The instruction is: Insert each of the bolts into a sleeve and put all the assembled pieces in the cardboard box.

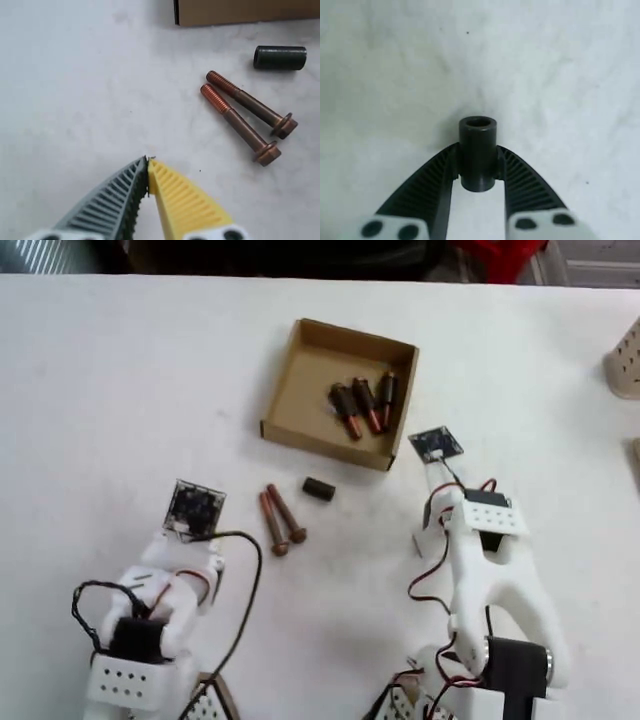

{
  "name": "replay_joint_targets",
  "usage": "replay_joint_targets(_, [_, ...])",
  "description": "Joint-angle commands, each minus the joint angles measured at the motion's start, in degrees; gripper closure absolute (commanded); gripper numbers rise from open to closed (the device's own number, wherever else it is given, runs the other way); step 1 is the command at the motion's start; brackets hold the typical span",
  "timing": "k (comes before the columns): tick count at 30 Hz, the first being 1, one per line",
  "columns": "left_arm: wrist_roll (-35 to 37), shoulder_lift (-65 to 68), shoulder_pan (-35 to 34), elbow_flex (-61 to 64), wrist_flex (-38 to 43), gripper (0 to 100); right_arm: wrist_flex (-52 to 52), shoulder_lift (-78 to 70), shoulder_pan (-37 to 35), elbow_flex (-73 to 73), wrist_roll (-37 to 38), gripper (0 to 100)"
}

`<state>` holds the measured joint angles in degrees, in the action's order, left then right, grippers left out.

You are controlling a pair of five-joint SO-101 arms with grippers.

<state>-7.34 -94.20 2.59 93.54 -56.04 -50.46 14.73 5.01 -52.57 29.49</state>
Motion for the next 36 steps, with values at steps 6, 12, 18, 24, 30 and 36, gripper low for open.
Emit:
replay_joint_targets(6, [0.1,44.7,0.7,-27.9,2.1,98,0.9,1.6,0.3,0.4,0.2,98.1])
replay_joint_targets(12, [-0.5,73.4,8.4,-43.2,2.3,98,2.8,1.6,0.3,-0.2,0.2,98.1])
replay_joint_targets(18, [-0.6,87.2,16.1,-52.8,2.1,98,2.9,1.6,2.9,0.1,0.1,98.1])
replay_joint_targets(24, [-1.9,86.5,19.3,-56.0,2.0,98,3.7,1.6,4.7,0.2,-0.3,98.1])
replay_joint_targets(30, [-9.0,89.9,21.0,-56.9,2.5,98,4.1,1.6,4.7,0.2,0.0,98.1])
replay_joint_targets(36, [-9.0,103.9,19.6,-68.5,1.5,98,4.1,1.6,4.5,0.2,0.2,98.1])
